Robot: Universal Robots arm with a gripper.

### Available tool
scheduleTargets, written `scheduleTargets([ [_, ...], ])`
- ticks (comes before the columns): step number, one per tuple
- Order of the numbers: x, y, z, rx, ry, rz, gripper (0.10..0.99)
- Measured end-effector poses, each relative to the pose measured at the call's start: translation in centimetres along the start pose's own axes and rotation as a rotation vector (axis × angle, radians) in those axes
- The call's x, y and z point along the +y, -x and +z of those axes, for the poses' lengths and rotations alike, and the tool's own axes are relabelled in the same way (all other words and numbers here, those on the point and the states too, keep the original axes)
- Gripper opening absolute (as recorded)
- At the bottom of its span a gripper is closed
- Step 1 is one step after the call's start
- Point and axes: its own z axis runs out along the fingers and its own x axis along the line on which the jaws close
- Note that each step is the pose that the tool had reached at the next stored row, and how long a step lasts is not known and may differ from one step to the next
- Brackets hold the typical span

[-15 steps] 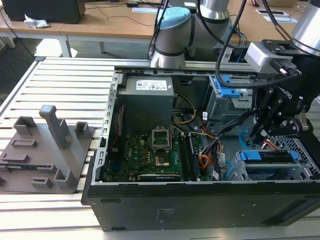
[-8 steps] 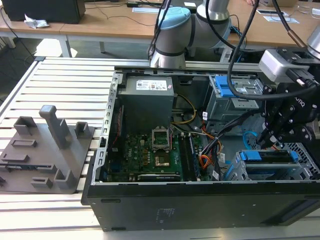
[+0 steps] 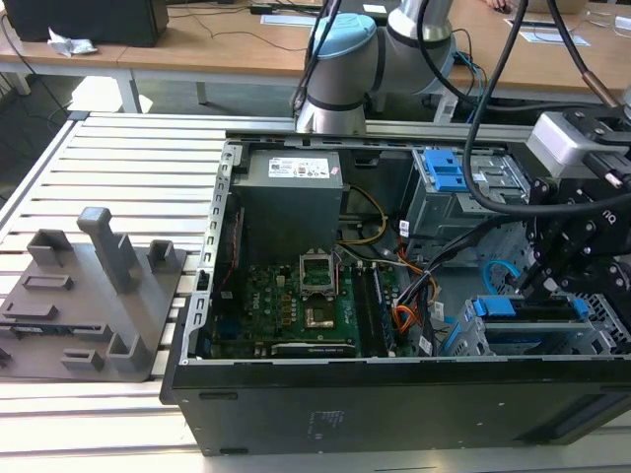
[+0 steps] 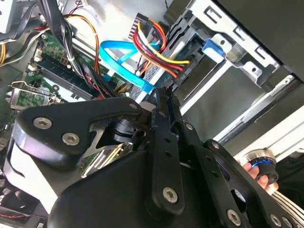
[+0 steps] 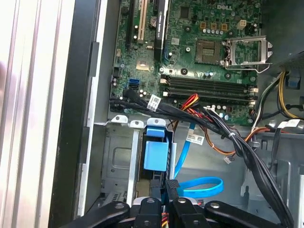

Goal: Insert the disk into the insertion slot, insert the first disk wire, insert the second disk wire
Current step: 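Insert the second disk wire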

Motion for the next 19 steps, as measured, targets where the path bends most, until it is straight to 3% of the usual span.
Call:
scheduleTargets([
  [15, -0.79, -0.12, 0.51, -0.005, 0.002, 0.028, 0.161],
  [19, -0.79, -0.49, 0.75, -0.0053, 0.002, 0.029, 0.161],
])
